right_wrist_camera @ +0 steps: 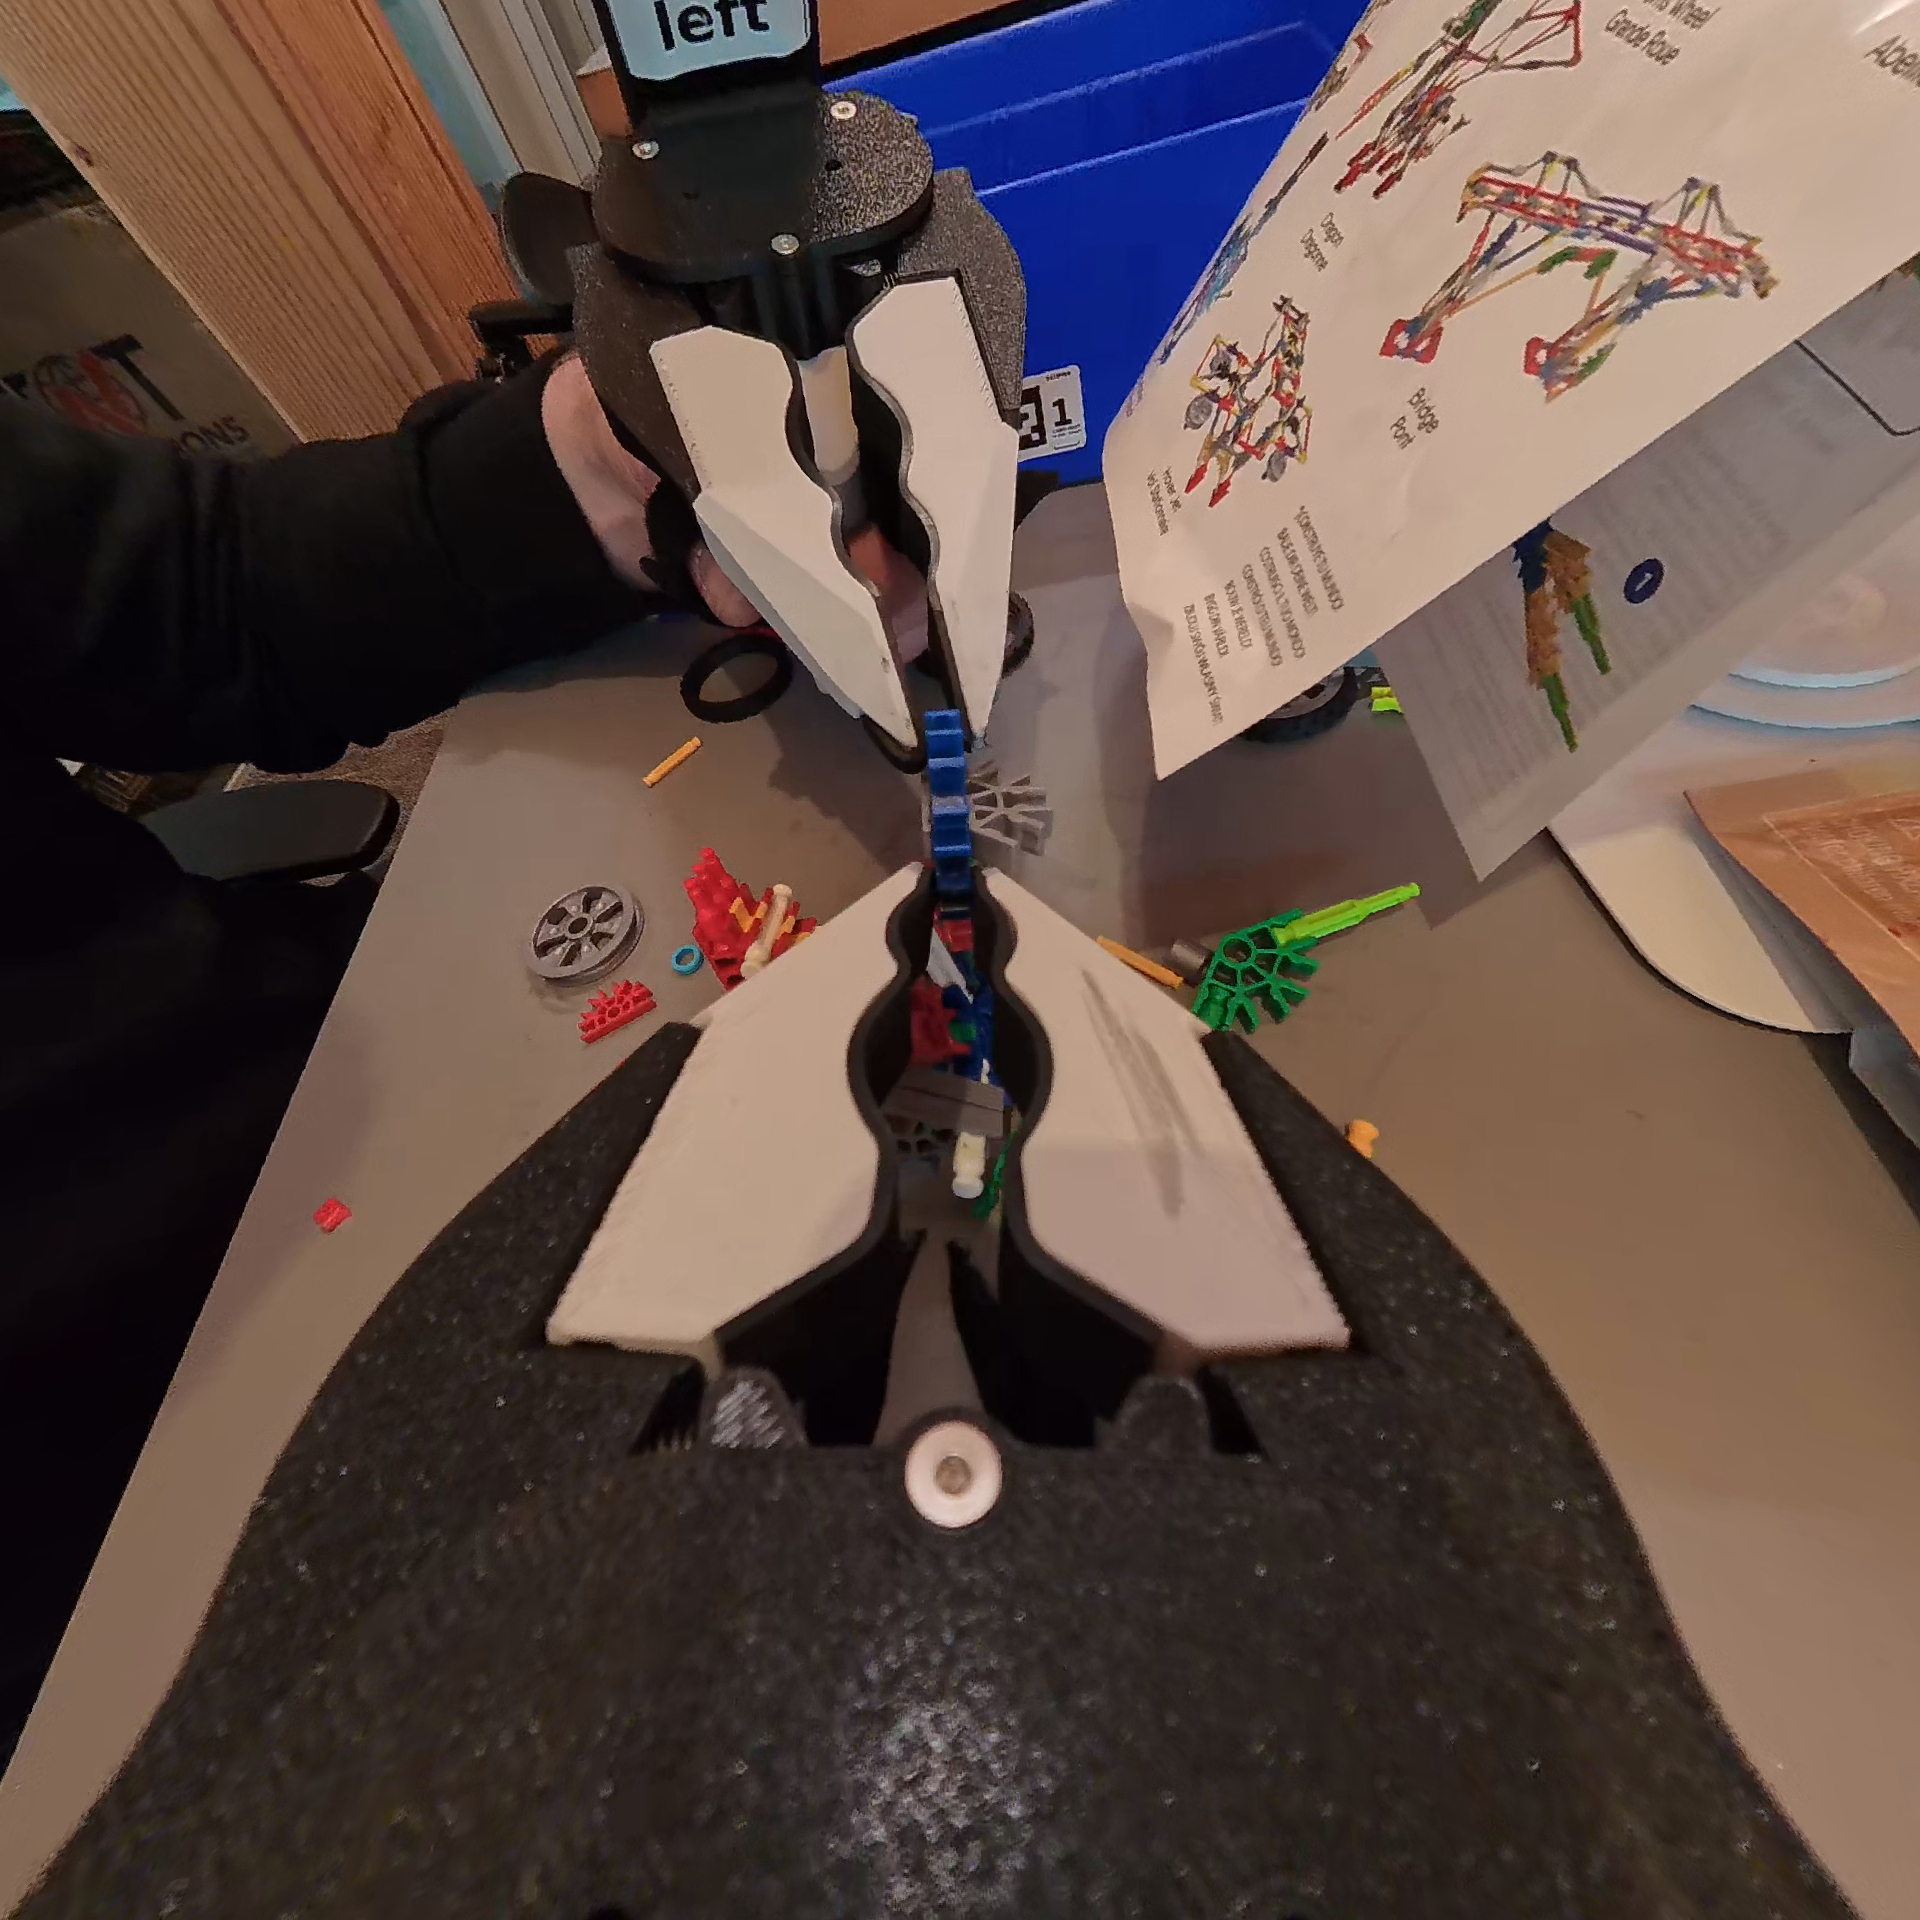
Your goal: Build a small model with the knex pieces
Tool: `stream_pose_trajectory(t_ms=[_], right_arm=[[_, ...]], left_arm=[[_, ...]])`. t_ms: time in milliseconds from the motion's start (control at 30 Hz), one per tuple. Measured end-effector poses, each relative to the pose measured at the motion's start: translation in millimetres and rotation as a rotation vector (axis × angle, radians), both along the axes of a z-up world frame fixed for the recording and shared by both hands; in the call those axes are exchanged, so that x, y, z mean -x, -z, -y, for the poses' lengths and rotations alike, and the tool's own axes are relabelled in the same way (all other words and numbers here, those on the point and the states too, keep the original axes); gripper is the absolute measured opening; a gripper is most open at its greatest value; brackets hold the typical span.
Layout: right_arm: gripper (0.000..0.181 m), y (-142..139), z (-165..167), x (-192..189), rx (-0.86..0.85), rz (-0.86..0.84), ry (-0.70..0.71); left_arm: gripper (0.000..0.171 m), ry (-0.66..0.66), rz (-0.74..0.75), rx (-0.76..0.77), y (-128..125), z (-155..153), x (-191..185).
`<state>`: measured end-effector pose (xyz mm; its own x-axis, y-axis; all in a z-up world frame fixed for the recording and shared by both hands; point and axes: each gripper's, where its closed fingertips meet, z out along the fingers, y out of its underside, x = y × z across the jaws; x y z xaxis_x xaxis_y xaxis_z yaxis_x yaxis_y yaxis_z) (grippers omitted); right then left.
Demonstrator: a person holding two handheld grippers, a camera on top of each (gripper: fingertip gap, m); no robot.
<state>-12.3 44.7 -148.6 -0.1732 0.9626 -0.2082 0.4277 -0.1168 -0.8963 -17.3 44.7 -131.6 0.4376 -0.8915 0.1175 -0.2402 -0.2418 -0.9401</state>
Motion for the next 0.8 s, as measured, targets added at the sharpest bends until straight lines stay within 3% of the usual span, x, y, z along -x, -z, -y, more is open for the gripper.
stream_pose_trajectory(t_ms=[467, 633, 800], right_arm=[[0.005, 8, 0, 6, -0.002, 0.023, 0.01], [0.005, 8, -1, 6, 0.006, 0.02, 0.013], [0.005, 8, -1, 7, 0.012, 0.018, 0.014]], left_arm=[[0.008, -0.015, -0.053, 0.028, 12, -2, 5], [0.016, -0.039, -0.05, 0.042, 12, -5, 8], [0.037, -0.03, -0.073, 0.081, 19, -2, 10]])
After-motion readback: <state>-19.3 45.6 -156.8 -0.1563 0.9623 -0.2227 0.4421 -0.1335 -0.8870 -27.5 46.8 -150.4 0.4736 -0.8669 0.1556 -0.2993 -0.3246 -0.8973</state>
